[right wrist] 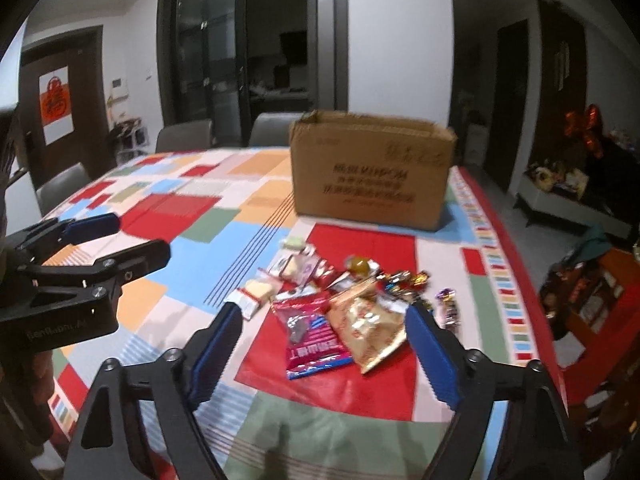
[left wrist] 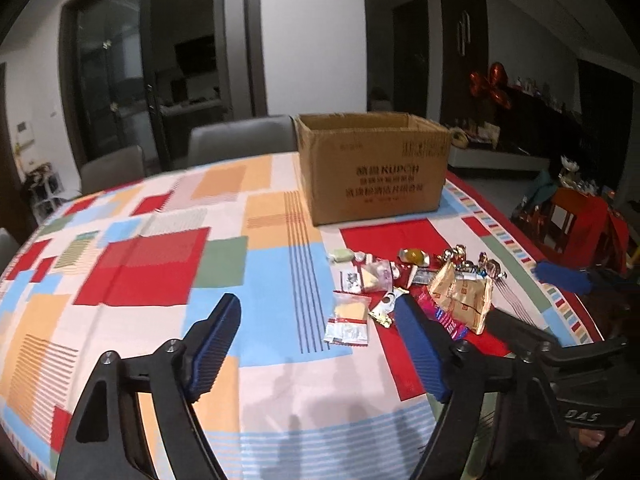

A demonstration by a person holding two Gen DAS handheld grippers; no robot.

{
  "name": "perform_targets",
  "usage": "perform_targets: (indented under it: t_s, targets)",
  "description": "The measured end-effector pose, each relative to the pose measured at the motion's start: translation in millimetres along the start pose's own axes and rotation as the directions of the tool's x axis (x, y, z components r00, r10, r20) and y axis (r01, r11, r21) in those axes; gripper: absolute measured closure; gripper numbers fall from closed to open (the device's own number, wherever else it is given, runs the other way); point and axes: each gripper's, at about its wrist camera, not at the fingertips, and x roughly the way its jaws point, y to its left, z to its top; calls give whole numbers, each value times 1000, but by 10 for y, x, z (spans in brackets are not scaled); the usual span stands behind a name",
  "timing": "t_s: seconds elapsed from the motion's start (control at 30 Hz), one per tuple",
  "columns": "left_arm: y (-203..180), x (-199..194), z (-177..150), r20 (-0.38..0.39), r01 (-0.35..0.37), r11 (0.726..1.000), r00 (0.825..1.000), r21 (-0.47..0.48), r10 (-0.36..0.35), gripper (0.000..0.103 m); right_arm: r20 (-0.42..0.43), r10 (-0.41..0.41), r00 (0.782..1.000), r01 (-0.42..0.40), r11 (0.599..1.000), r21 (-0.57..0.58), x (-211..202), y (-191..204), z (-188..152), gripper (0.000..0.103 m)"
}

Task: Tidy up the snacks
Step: 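Grasp the red-and-blue snack bag with the right gripper while the left grasps the white cake packet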

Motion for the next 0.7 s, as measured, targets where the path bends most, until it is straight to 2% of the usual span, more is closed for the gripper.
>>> perform_targets:
  t_s: [0.2,0.43,0.5,0.7]
  targets:
    - [-13,397,-19,-87,64,997,994,33,-60,35,-97,53,994,-54,999,-5,411,9,-51,35]
    - [-53,830,-122,-200,120,991,974,63,-105,46,-194,83,977,-84,996,4,738,-28,-143,41]
    - [-73,931,-134,-221,136,988,968,70,-117,50,-206,91,974,-92,996,6,799,-27,-153,43]
    - [-109,1133,-125,-254,154,985,959,77,-130,51,-211,93,973,-98,995,-10,898,-5,-140,44]
